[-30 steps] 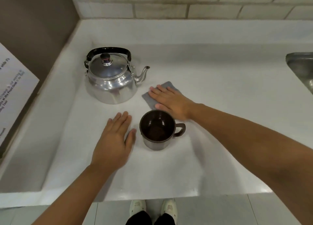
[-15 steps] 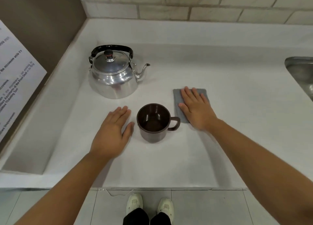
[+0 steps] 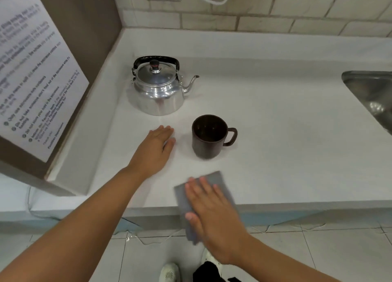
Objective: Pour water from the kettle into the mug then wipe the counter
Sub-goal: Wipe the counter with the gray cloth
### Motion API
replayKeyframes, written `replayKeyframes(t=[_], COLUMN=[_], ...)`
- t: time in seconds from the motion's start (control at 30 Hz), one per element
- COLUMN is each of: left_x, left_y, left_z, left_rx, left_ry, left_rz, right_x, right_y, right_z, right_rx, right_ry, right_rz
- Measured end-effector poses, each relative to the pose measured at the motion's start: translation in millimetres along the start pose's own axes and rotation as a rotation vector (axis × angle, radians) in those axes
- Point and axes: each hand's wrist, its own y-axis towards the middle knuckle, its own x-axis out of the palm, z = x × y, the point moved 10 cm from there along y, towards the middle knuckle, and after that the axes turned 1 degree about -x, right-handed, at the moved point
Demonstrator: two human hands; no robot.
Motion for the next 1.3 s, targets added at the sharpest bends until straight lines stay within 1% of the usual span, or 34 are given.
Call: replayKeyframes(t=[0.07, 0.1, 0.2, 0.27, 0.3, 0.37, 0.4, 0.47, 0.53, 0.6, 0.67, 0.73, 0.83, 0.97, 1.07, 1.3], left_x=[-23, -36, -59, -58, -50, -21, -5, 19, 27, 26, 25, 28, 35, 27, 33, 30], left_y=[-9, -14, -32, -47, -55, -70, -75, -78, -67, -42, -13, 2, -5, -11, -23, -68], left_z=[-5, -6, 3, 13, 18, 24, 23, 12, 2, -5, -10, -7, -3, -13, -2, -1], left_rx=[-0.027, -0.037, -0.011, 0.011, 0.022, 0.053, 0.063, 0.061, 0.057, 0.050, 0.031, 0.045, 0.106, 0.011, 0.069, 0.081], left_ry=[-0.082, -0.107, -0.108, -0.111, -0.121, -0.115, -0.062, 0.118, 0.237, 0.277, 0.326, 0.369, 0.362, 0.352, 0.363, 0.358], left_rz=[0.071, 0.113, 0.224, 0.259, 0.240, 0.107, 0.032, -0.054, -0.103, -0.165, -0.218, -0.255, -0.273, -0.237, -0.278, -0.264], right_x=[10, 11, -1, -10, -13, -18, -18, -16, -21, -34, -47, -55, -57, -55, -55, -55], right_y=[30, 51, 117, 137, 135, 108, 86, 39, 2, -16, -18, -11, 2, 9, 10, 8], right_z=[-35, -45, -47, -37, -33, -29, -25, -7, 24, 57, 88, 113, 134, 140, 140, 139], right_rx=[-0.105, -0.109, 0.004, 0.084, 0.088, 0.034, 0.010, 0.030, 0.132, 0.257, 0.357, 0.421, 0.450, 0.436, 0.429, 0.415], right_ry=[0.001, -0.006, 0.015, 0.017, 0.024, 0.047, 0.048, 0.011, -0.030, -0.044, -0.063, -0.053, -0.022, -0.047, -0.055, -0.050], right_rz=[-0.012, -0.010, -0.018, -0.044, -0.049, -0.027, -0.005, 0.047, 0.098, 0.135, 0.162, 0.154, 0.120, 0.111, 0.104, 0.099])
